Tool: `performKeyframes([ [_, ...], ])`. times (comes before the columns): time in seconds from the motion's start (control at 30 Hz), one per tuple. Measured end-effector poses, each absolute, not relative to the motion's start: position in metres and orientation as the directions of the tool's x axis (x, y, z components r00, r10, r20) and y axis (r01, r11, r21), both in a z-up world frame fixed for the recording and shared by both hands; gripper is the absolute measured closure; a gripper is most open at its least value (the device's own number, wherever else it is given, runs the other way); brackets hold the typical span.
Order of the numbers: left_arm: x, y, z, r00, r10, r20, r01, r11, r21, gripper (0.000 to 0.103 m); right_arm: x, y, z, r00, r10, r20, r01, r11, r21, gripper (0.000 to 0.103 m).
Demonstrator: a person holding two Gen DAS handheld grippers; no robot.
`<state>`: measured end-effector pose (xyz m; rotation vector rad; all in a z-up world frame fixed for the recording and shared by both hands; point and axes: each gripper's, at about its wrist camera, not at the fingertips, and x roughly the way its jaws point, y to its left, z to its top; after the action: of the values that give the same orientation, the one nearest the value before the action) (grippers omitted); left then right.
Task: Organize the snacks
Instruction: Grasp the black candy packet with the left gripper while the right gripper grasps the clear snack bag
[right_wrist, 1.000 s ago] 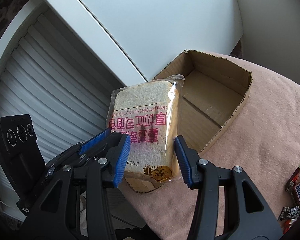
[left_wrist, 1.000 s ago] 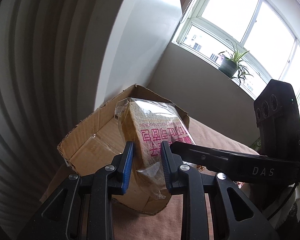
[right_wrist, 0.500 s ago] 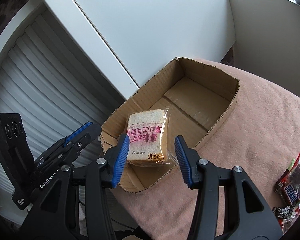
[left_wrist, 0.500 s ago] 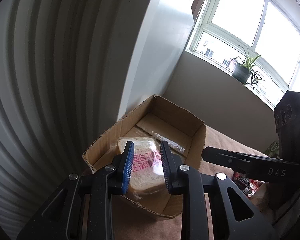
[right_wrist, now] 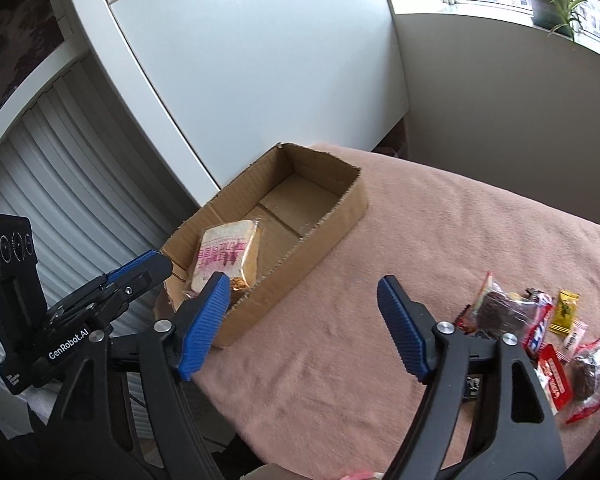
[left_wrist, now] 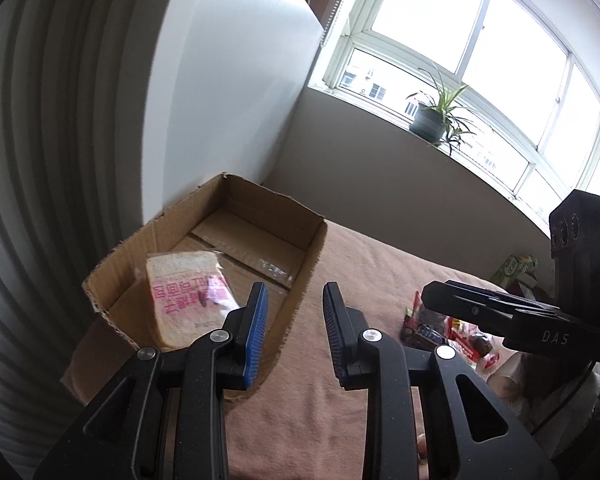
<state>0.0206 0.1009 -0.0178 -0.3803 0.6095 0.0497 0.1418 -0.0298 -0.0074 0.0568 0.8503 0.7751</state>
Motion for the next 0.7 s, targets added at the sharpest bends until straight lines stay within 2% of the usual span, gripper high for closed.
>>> performKeyframes([
  [0.37, 0.033, 0.041, -0.029, 0.772, -0.222, -0.596, -0.018, 0.929, -0.369, 0.076, 0.127, -0.16, -0.018, 0.533, 0.562, -0.633, -0.432, 0.824, 0.368, 0.02],
  [0.43, 0.033, 0.027, -0.032, 0.755, -0.25, -0.607, 0.014, 0.931, -0.366, 0.076, 0.124, -0.179, -0.022, 0.552, 0.538, -0.637, -0.397, 0.841, 0.367, 0.011],
  [0.47, 0.034, 0.021, -0.034, 0.745, -0.264, -0.613, 0.03, 0.931, -0.365, 0.076, 0.123, -0.189, -0.023, 0.564, 0.524, -0.638, -0.382, 0.851, 0.362, 0.01],
  [0.7, 0.027, -0.014, -0.049, 0.665, -0.359, -0.655, 0.123, 0.917, -0.378, 0.076, 0.117, -0.233, -0.045, 0.57, 0.427, -0.702, -0.286, 0.904, 0.317, 0.01],
])
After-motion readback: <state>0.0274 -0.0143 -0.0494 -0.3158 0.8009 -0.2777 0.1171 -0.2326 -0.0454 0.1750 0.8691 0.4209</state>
